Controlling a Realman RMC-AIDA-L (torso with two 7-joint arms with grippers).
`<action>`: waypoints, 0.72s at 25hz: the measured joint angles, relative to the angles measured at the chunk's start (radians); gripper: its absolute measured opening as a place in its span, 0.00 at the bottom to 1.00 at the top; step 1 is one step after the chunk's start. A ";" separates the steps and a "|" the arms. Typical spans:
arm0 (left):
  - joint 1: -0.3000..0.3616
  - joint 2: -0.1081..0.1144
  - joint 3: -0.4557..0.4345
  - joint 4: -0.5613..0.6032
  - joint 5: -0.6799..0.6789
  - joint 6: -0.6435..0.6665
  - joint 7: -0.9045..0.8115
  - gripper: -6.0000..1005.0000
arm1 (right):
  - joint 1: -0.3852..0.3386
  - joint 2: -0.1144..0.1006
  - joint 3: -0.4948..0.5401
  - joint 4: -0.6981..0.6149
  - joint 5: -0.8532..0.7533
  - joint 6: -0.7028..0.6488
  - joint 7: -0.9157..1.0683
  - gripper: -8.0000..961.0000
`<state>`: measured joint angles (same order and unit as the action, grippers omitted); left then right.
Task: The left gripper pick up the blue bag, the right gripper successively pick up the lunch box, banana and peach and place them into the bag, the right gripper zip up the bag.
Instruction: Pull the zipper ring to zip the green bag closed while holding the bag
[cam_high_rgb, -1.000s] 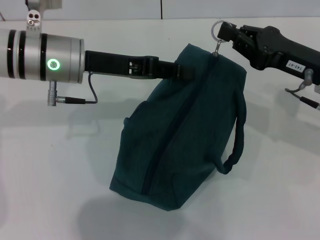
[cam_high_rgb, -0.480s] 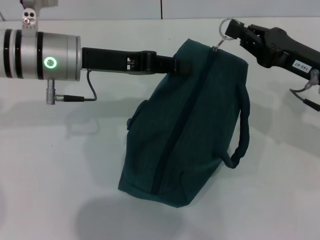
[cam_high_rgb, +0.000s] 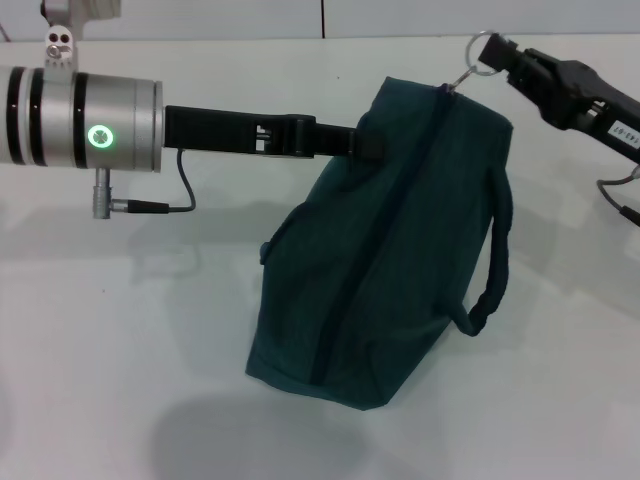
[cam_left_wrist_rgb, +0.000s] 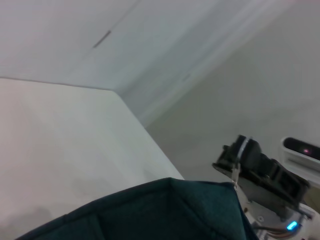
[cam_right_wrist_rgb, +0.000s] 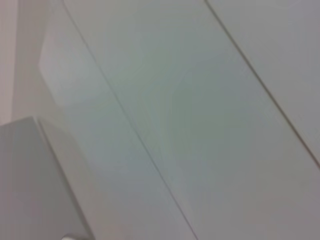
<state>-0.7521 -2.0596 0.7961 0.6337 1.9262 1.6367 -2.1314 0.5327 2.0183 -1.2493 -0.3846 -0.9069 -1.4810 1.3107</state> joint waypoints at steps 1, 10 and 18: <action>0.000 -0.001 0.000 0.000 -0.001 0.005 0.007 0.19 | 0.000 0.000 0.007 0.008 0.004 -0.005 0.002 0.02; 0.005 -0.011 -0.002 0.002 -0.015 0.033 0.038 0.15 | 0.001 -0.003 0.020 0.032 0.019 -0.024 0.019 0.02; 0.013 -0.010 -0.004 0.002 -0.038 0.039 0.039 0.07 | 0.000 -0.003 0.019 0.036 0.019 -0.044 0.019 0.02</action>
<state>-0.7388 -2.0697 0.7917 0.6362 1.8887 1.6752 -2.0921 0.5331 2.0156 -1.2299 -0.3488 -0.8880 -1.5248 1.3301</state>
